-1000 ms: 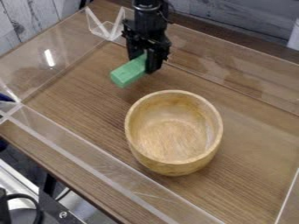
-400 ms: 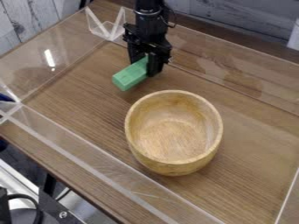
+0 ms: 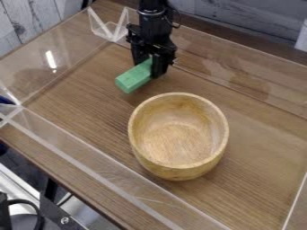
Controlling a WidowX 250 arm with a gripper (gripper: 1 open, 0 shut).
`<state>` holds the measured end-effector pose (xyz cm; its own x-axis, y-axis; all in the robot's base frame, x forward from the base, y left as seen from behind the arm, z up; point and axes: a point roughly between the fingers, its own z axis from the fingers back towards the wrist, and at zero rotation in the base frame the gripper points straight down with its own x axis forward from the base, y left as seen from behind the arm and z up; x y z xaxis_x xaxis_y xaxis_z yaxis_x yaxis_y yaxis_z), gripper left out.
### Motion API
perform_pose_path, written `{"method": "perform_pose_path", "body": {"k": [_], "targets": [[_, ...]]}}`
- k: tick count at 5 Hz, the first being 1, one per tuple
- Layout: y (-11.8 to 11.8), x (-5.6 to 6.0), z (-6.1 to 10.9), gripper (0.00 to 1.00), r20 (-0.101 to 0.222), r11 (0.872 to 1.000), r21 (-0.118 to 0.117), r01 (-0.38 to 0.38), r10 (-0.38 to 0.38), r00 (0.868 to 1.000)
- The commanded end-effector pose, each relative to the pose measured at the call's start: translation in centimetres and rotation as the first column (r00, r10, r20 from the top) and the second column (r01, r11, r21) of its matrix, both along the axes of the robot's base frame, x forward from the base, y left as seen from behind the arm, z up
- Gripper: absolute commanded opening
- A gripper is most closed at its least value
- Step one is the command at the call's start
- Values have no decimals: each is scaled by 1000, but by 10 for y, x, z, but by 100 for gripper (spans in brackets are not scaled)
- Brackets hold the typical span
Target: Remove the green block from inside the brown bowl and put it on the table
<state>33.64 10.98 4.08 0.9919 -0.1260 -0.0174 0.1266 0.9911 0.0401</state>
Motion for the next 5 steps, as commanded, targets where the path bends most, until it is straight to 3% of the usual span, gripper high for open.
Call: {"method": "perform_pose_path", "body": {"k": [1, 5], "targets": [[7, 11, 23, 0, 79, 1000, 22, -12, 11, 997], [7, 11, 25, 0, 94, 999, 14, -31, 29, 995]]}}
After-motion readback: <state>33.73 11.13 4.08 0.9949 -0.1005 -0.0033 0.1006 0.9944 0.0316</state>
